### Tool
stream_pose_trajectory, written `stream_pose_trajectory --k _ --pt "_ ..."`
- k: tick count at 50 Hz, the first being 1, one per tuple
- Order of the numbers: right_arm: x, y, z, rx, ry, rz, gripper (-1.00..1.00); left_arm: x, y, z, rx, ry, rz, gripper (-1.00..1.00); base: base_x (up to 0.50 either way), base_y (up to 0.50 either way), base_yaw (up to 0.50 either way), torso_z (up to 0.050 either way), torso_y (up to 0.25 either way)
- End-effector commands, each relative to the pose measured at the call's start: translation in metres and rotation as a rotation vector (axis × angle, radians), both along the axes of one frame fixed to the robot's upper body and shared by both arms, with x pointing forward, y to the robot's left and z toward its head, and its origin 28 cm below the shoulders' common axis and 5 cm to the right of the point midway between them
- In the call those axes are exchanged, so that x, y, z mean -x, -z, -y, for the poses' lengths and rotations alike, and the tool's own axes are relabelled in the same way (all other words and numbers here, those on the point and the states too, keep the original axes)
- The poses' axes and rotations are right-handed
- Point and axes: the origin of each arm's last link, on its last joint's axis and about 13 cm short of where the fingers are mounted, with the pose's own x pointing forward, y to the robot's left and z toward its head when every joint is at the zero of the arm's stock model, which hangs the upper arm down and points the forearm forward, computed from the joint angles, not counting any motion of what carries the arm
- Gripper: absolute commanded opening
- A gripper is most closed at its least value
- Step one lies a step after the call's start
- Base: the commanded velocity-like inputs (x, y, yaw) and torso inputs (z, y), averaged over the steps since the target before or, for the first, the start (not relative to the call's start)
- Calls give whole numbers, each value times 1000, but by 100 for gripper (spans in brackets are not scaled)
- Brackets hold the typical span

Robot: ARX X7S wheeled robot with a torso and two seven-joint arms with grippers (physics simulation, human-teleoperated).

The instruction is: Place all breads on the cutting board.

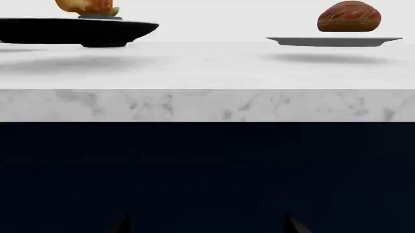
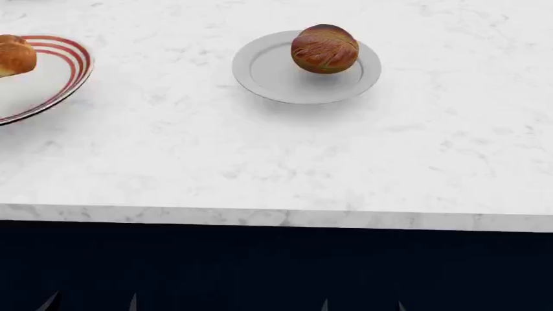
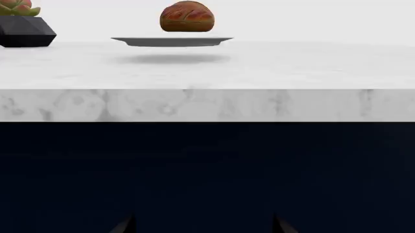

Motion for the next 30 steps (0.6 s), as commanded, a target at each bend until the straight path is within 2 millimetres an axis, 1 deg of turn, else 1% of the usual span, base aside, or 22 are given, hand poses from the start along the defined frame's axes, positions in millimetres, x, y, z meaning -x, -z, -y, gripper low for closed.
stream_pose_trajectory --k 1,14,30 --pt "0 0 0 0 0 0 100 -1 1 0 0 0 0 100 0 0 0 0 0" --pt "0 0 0 9 -4 5 100 0 0 0 9 -2 1 100 0 0 0 1 0" --pt "1 0 -1 19 -5 9 100 1 0 0 2 -5 9 100 0 0 0 49 0"
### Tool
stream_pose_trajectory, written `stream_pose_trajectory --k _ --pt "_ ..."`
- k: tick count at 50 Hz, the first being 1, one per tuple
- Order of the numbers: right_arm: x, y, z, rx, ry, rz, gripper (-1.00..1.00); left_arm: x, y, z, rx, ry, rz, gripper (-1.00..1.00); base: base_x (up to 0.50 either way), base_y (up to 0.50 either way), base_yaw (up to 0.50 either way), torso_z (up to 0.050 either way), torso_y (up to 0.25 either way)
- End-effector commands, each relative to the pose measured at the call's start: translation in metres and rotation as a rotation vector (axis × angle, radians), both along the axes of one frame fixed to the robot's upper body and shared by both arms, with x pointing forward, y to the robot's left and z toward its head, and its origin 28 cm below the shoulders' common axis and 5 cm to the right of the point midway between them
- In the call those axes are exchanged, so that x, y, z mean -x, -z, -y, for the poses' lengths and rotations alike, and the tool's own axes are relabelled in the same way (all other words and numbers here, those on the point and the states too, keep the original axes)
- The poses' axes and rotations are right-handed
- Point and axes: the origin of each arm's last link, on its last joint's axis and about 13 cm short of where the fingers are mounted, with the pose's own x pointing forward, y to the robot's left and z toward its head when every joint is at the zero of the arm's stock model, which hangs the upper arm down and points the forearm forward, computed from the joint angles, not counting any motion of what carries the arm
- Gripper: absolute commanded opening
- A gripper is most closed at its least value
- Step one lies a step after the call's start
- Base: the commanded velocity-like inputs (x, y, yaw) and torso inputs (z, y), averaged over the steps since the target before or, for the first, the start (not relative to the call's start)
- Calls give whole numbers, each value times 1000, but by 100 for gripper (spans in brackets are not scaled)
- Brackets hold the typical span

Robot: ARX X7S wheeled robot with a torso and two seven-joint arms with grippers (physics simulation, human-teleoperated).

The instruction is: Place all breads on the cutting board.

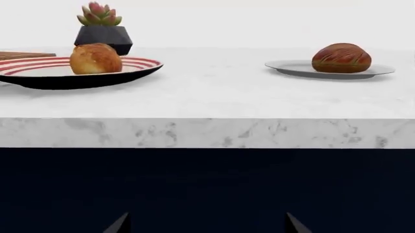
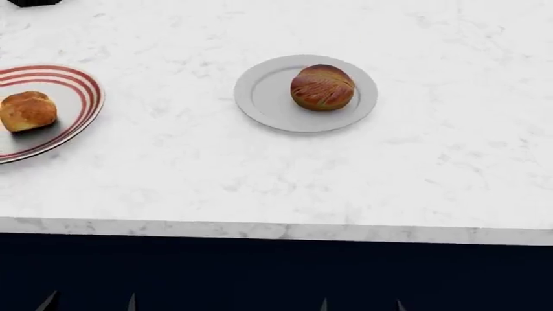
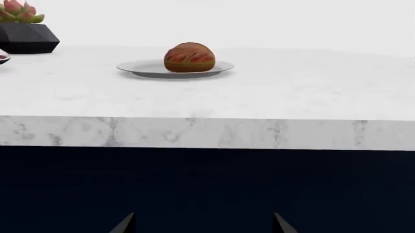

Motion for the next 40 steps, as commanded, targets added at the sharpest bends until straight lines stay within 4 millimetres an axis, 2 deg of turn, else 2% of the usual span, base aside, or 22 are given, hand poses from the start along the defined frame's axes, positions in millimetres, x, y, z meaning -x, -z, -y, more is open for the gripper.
stream_pose_trajectory --k 1,29,36,40 --pt "0 0 0 7 -2 1 100 0 1 0 1 -1 1 100 0 0 0 50 0" --pt "-6 3 -1 13 -9 -6 100 -4 1 0 -3 9 9 100 0 0 0 50 0" --pt "-19 7 1 3 3 -31 100 -6 -3 8 -57 28 44 100 0 0 0 0 0" --pt "-26 1 2 8 -1 -30 100 -7 -14 13 -31 33 46 100 0 0 0 0 0"
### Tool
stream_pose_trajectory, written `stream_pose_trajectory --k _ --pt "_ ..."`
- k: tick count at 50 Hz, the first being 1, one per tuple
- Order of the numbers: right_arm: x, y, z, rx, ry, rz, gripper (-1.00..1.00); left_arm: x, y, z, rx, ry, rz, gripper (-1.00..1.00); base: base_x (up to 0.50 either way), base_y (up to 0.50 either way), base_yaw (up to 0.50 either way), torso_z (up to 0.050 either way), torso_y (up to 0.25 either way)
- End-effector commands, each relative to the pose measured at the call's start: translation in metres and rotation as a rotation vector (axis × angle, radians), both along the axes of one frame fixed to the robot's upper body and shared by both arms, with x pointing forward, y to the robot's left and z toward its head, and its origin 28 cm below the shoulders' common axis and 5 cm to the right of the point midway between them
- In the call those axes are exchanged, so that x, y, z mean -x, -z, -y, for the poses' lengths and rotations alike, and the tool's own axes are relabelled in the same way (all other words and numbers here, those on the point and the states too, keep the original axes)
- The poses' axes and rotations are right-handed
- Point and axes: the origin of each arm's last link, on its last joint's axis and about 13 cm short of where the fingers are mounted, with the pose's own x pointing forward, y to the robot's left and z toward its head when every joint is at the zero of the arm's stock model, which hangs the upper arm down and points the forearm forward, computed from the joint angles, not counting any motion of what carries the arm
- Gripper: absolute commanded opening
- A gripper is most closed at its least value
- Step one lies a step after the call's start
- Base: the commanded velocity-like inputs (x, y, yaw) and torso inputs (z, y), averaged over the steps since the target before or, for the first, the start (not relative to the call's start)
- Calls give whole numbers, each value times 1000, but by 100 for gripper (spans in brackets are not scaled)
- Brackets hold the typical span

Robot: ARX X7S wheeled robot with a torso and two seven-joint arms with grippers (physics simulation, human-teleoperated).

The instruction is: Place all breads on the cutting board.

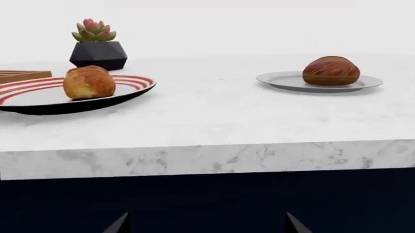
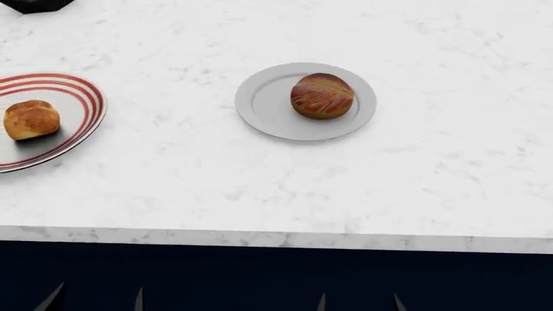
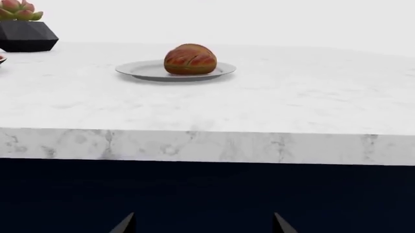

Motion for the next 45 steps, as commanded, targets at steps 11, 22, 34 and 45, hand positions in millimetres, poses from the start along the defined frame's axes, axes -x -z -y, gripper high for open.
stream_pose_trajectory --k 11,22,34,45 --pt "-18 -80 6 -14 -9 107 100 -3 -77 11 5 -37 16 100 0 0 0 0 0" --pt "-18 -129 14 34 -18 142 100 1 -133 4 -61 -31 45 100 0 0 0 0 0" --pt "3 -191 26 64 -34 202 100 21 -189 -6 -108 -16 42 100 0 0 0 0 0" --pt "22 -215 28 96 -29 237 100 48 -229 -15 -78 -37 96 100 0 0 0 0 0"
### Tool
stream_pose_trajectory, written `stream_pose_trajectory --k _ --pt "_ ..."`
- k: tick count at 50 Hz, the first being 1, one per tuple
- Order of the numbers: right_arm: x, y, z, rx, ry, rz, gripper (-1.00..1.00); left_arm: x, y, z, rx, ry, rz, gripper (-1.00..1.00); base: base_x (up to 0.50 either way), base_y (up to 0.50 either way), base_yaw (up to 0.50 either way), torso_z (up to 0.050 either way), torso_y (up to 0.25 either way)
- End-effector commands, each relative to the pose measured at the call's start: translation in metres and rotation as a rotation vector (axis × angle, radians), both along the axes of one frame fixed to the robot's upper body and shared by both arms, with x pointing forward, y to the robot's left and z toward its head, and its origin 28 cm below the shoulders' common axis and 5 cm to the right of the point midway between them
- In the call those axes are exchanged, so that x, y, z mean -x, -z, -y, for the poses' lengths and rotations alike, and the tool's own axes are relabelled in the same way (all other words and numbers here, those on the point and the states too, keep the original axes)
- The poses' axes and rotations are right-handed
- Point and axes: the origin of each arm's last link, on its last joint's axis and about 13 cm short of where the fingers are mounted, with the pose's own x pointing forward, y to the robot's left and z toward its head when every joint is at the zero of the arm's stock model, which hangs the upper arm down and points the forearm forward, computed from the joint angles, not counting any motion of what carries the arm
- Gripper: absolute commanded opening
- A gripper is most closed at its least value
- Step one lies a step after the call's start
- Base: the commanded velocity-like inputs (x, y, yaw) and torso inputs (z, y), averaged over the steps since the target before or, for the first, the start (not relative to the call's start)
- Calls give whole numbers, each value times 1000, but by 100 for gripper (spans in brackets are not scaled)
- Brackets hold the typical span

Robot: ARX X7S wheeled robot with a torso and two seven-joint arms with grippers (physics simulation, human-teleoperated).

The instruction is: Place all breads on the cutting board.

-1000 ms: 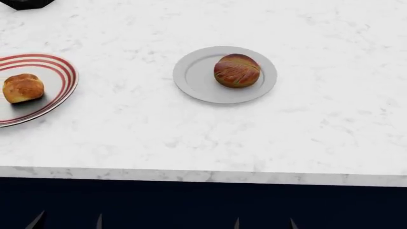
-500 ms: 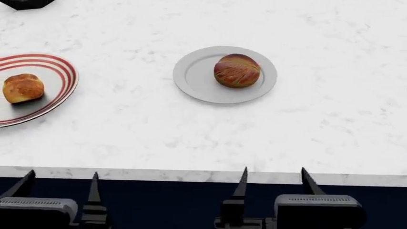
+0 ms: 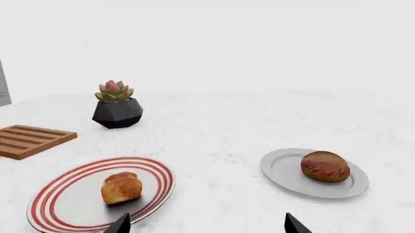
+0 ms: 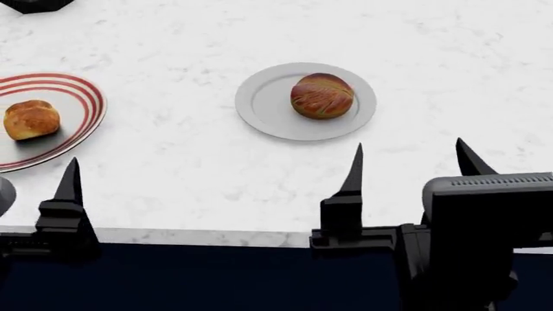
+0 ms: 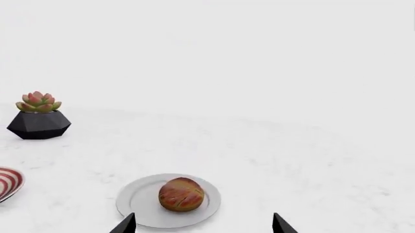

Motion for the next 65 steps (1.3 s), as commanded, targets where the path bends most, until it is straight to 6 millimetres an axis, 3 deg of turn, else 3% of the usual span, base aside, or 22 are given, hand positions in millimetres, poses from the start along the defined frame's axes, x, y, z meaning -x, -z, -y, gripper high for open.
stream_pose_trajectory --k 1,13,36,65 --pt "25 -28 3 47 2 47 100 37 -37 -9 -84 -16 56 100 0 0 0 0 0" --pt "41 -47 9 55 18 82 100 55 -65 -27 -81 -83 102 100 0 0 0 0 0" --pt "50 -53 8 129 49 108 100 54 -62 -23 -68 -86 115 100 0 0 0 0 0" --pt "53 -49 7 120 35 133 100 57 -63 -27 -73 -112 159 100 472 22 0 0 0"
